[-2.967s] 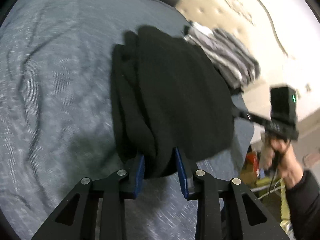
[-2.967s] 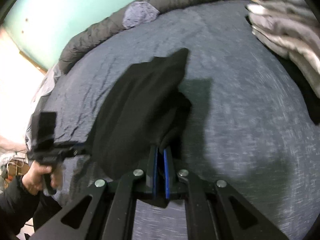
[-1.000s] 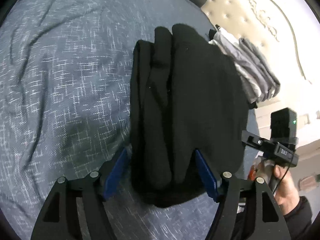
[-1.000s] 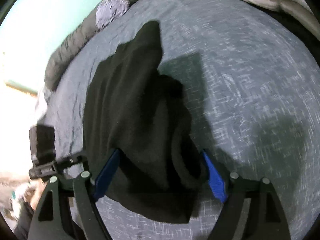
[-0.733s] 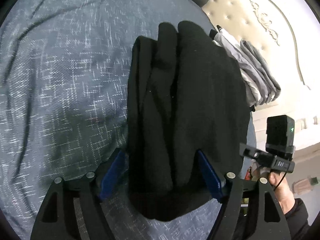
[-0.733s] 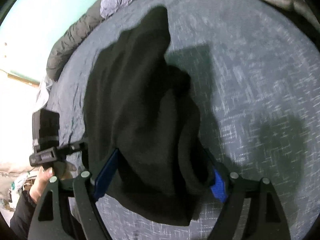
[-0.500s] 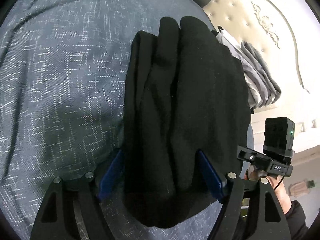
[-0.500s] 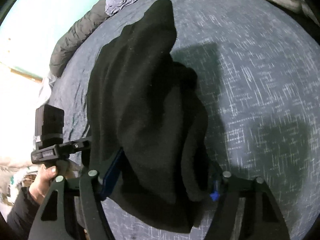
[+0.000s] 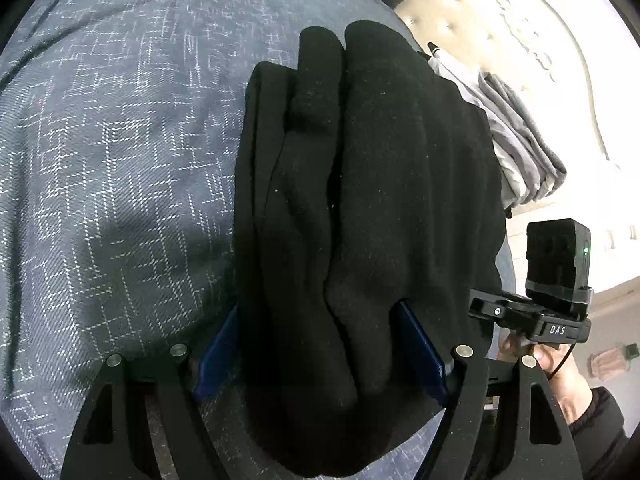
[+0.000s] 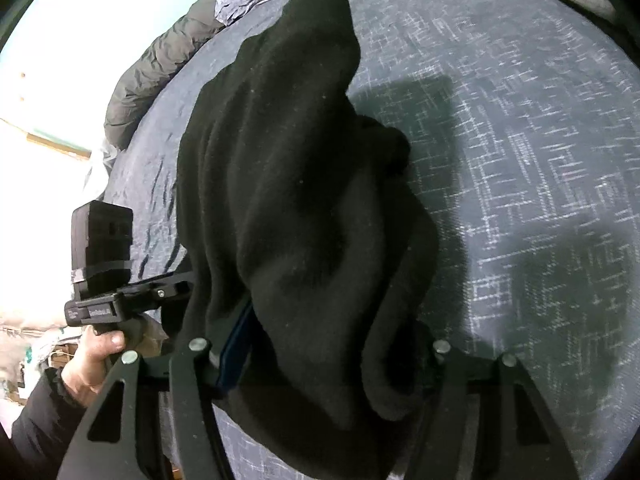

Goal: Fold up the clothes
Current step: 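Grasp the black sweatshirt with both grippers and lift it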

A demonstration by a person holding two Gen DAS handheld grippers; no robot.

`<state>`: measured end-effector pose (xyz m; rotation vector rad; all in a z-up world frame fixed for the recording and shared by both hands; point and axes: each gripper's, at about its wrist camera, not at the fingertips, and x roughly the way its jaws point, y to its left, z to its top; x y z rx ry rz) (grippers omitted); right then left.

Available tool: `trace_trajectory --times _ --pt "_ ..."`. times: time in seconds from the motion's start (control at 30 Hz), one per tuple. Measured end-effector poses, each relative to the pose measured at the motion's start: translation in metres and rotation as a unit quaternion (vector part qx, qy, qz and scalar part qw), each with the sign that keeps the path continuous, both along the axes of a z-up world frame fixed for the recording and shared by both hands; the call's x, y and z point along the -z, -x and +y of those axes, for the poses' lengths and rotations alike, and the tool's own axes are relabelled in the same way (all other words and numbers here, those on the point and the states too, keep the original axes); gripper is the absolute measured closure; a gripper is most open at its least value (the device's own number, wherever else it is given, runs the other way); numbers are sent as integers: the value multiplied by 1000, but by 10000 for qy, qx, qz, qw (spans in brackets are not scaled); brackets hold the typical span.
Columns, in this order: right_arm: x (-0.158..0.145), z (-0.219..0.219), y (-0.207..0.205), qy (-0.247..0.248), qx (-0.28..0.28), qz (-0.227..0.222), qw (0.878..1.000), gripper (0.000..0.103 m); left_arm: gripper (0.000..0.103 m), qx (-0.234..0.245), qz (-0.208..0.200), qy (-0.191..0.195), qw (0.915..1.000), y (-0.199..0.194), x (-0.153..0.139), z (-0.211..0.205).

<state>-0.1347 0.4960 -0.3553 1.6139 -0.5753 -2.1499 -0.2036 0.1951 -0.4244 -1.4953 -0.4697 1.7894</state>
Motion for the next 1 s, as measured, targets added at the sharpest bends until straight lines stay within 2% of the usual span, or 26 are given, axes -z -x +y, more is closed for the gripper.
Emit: trace_trajectory --times 0.07,0.2,0.4,0.73,0.87,1.0 --pt "-2 -1 0 14 -30 40 10000 48 24 36 47 20 10000 0 -1 2" --pt "-7 -2 -2 23 -93 137 9999 56 44 130 194 100 9997 -3 -9 9" --pt "-19 -6 -4 -107 -175 383 9991 63 62 201 552 285 9979 -10 -33 16" --pt "-66 -5 -7 -179 -291 900 9954 65 65 266 931 153 9952 -3 -86 20" --pt "-87 7 -8 -212 -313 1062 9936 65 65 300 1093 124 9935 4 -113 51" --pt "-110 15 -7 -284 -307 1247 9913 65 65 370 1284 97 9910 1 -140 56"
